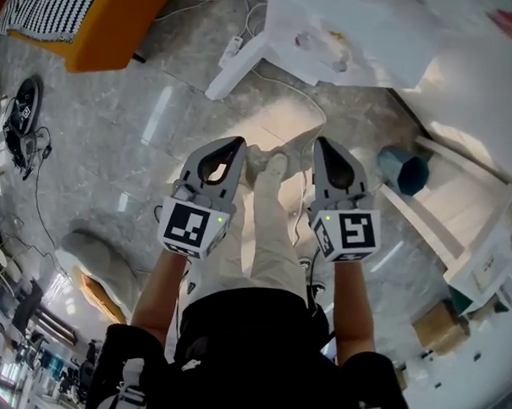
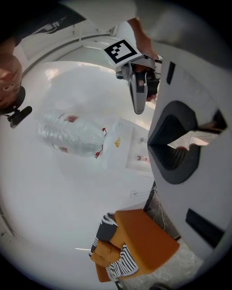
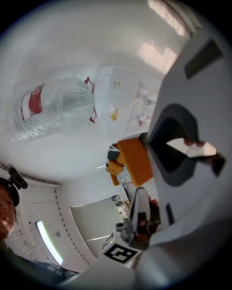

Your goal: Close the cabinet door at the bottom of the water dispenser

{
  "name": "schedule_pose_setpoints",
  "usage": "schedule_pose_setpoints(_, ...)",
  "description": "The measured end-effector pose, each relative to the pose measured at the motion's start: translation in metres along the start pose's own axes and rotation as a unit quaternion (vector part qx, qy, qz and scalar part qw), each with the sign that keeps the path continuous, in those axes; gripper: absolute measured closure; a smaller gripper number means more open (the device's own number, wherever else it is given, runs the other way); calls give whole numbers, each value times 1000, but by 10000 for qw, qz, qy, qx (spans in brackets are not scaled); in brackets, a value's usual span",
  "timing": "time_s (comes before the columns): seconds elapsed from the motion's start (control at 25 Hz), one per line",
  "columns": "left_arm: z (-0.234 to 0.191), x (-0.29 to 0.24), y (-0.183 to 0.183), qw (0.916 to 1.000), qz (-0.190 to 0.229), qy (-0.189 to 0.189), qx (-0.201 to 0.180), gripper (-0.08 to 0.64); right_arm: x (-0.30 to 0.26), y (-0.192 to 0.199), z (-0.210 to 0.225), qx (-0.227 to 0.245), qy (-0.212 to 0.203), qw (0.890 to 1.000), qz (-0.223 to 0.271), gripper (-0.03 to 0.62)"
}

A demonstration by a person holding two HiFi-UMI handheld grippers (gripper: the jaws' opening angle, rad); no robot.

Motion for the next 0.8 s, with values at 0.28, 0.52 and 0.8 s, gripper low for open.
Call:
schedule_pose_setpoints(0.28, -12, -15, 30, 9995, -148, -54, 259, 551, -23, 25, -1, 33, -128, 9997, -196, 558)
schedule_pose_setpoints(0.52, -19, -27, 59, 9989, -348, -83, 305, 551, -43, 54, -2, -3, -226, 9991, -358, 558)
schedule_pose_setpoints(0.8, -41, -37, 96, 9982, -534, -59, 254, 551, -65, 90, -6, 24, -310, 9975, -634, 558)
Point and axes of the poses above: the fingertips, and each gripper's own axes: x backward along the fingers, z to its right, y out of its underside, the point moved 7 cm from there along x, backward along the fingers, and after that the axes turned 12 degrees about y, right-handed, at the moved point
